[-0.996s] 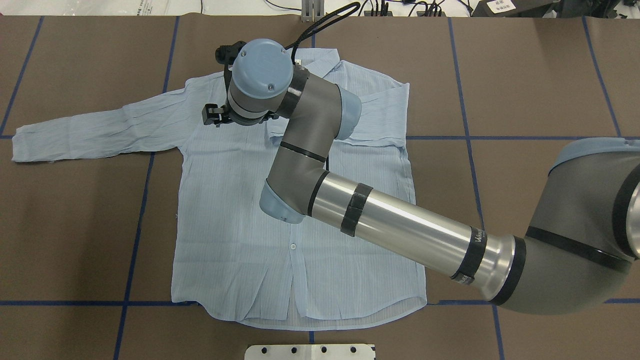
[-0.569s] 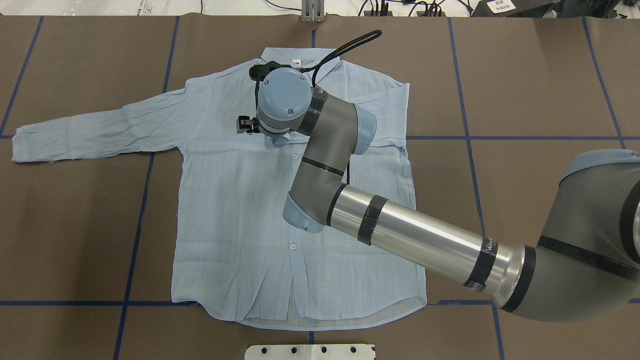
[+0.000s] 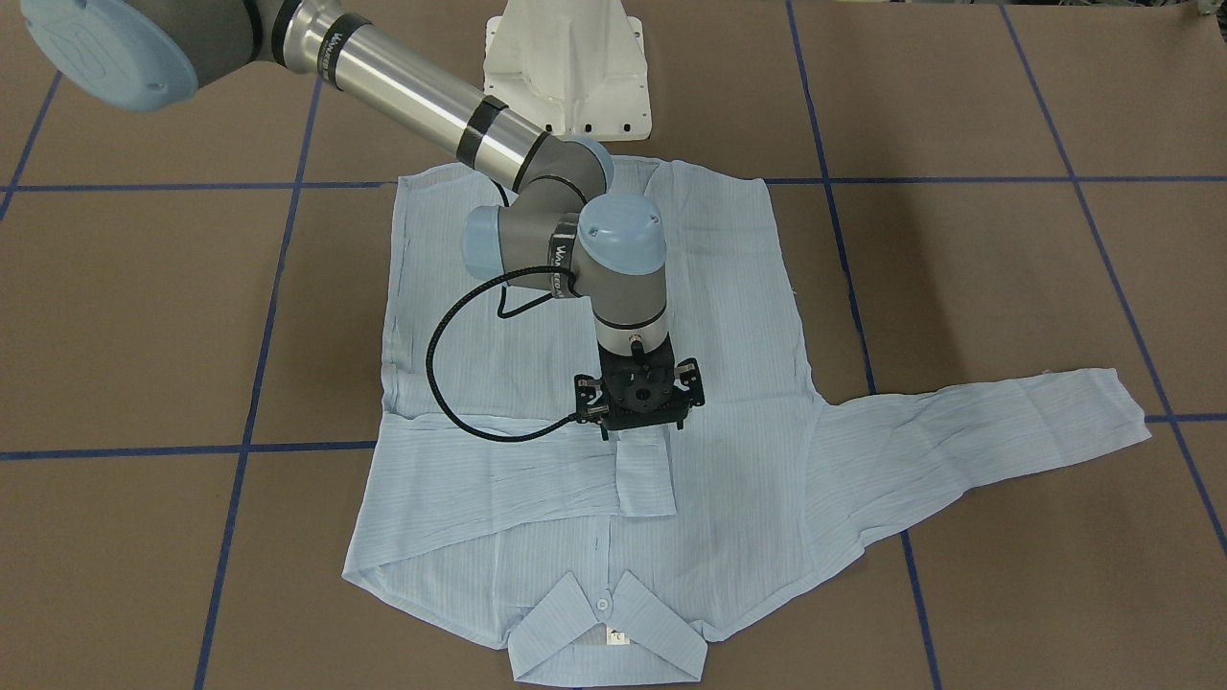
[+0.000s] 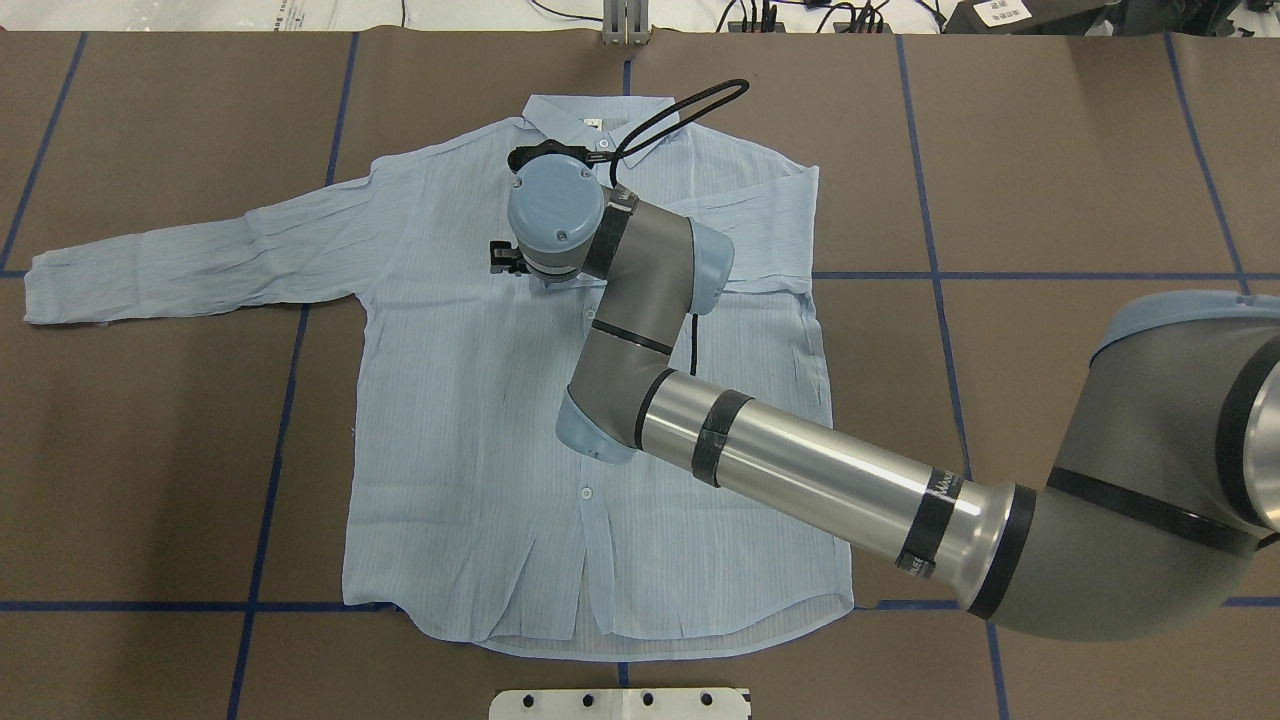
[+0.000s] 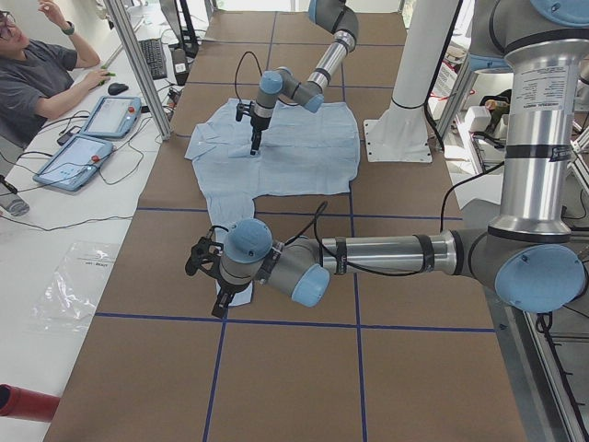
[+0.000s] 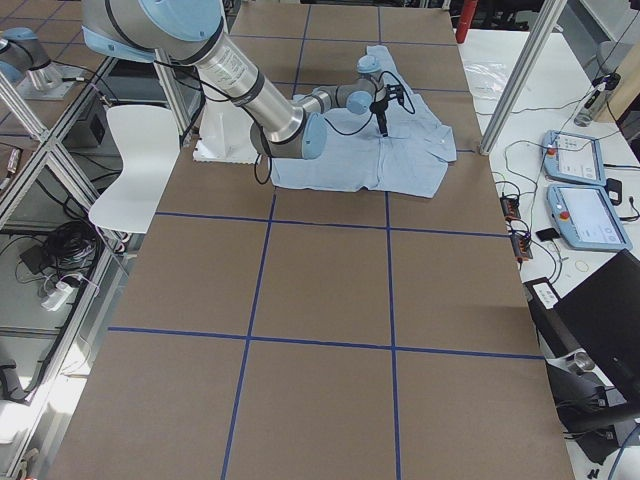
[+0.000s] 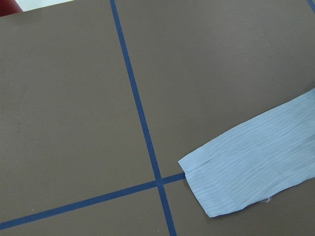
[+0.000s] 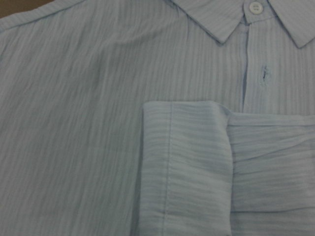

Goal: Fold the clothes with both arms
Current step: 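Lay the sleeve across the chest toward the other sleeve with the right gripper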

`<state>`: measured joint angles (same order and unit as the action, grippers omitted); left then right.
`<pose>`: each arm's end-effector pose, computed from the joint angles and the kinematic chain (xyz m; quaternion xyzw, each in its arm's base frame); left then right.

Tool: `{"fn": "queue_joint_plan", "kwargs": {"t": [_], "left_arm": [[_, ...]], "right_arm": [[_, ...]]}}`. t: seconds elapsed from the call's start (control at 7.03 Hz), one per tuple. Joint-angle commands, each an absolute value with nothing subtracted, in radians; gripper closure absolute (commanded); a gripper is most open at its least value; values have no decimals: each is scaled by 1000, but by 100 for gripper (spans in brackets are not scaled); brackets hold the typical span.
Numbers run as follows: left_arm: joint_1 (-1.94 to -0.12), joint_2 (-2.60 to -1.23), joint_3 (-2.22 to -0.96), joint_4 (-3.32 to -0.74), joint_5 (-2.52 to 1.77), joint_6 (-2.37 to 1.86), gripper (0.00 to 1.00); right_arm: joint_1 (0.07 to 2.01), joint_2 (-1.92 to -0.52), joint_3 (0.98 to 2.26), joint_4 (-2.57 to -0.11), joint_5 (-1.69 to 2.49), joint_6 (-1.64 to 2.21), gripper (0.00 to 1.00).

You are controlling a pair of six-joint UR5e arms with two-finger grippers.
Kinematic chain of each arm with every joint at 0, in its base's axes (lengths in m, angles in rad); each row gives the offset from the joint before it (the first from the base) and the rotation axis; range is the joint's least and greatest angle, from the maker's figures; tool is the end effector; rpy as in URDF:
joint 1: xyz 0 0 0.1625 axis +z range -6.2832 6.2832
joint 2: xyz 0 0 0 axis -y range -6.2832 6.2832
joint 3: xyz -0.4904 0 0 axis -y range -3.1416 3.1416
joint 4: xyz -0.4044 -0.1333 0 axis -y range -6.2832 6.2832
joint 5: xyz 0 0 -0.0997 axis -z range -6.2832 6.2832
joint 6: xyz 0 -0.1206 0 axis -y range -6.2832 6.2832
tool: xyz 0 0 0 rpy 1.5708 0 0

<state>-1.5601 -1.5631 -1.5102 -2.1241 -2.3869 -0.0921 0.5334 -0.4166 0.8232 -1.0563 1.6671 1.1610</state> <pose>-0.0398 -0.5269 0.7071 0.2003 0.3960 0.0590 0.8942 -0.7783 -0.6009 0.1942 0.1633 -0.4151 0.0339 0.8944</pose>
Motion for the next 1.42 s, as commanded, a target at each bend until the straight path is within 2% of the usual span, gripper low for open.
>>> {"fn": "queue_joint_plan", "kwargs": {"t": [0.0,0.28,0.71,0.85,1.28], "left_arm": [[-1560,-1563,-1503,-2125,-2387,-91,1],[-1560,-1565,-1500,-2125,-2387,-91,1],[-1560,-1565,-1491,-2125,-2387,-91,1],[-1560,-1565,-1476,-2144,-2387,-91,1],[-1560,-1569,-1428,-2212,-2387,-94,1]], "right_arm": [[523,-403,802,-1055,1664,1161,1],[506,-384,801,-1049,1666,1160,1],[485,-318,690,-868,1640,1160,1],[470,-299,677,-777,1614,1160,1],[454,-250,666,-729,1606,1161,1]]}}
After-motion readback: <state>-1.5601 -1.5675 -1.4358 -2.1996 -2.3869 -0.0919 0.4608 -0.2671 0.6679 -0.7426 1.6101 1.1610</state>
